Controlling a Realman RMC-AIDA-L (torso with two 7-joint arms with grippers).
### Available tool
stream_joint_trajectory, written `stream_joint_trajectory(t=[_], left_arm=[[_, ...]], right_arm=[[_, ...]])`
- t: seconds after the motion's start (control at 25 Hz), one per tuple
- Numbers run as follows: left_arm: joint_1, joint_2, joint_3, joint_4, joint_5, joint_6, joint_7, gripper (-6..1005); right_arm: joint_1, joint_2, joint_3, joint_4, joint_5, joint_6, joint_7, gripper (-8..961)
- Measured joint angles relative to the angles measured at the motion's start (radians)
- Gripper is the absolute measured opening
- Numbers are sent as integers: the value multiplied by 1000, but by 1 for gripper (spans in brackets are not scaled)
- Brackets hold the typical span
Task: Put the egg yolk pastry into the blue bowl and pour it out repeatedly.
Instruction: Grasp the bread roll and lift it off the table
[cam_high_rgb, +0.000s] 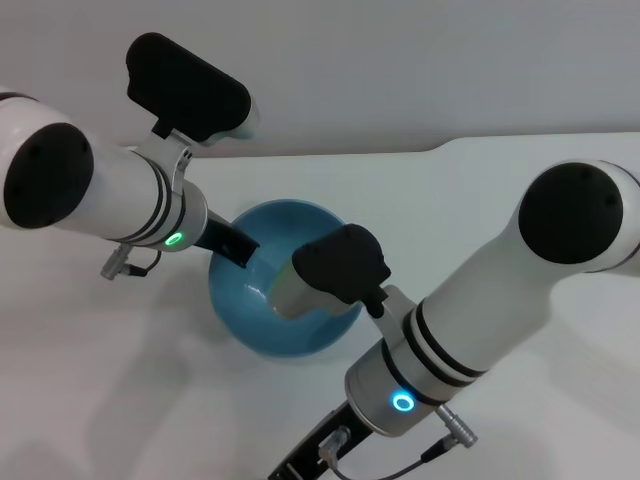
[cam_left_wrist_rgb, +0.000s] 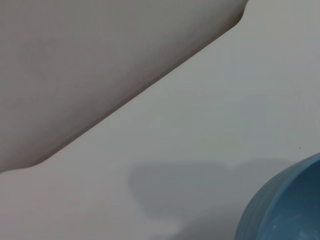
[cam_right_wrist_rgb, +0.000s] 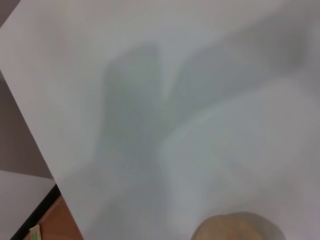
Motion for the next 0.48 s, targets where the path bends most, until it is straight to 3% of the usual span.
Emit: stream_joint_trajectory(t=[0.48], left_arm=[[-5,-2,1,0,0,1,0,-2]], right_arm=[[16,0,-15,-102,125,-13,-113,471]])
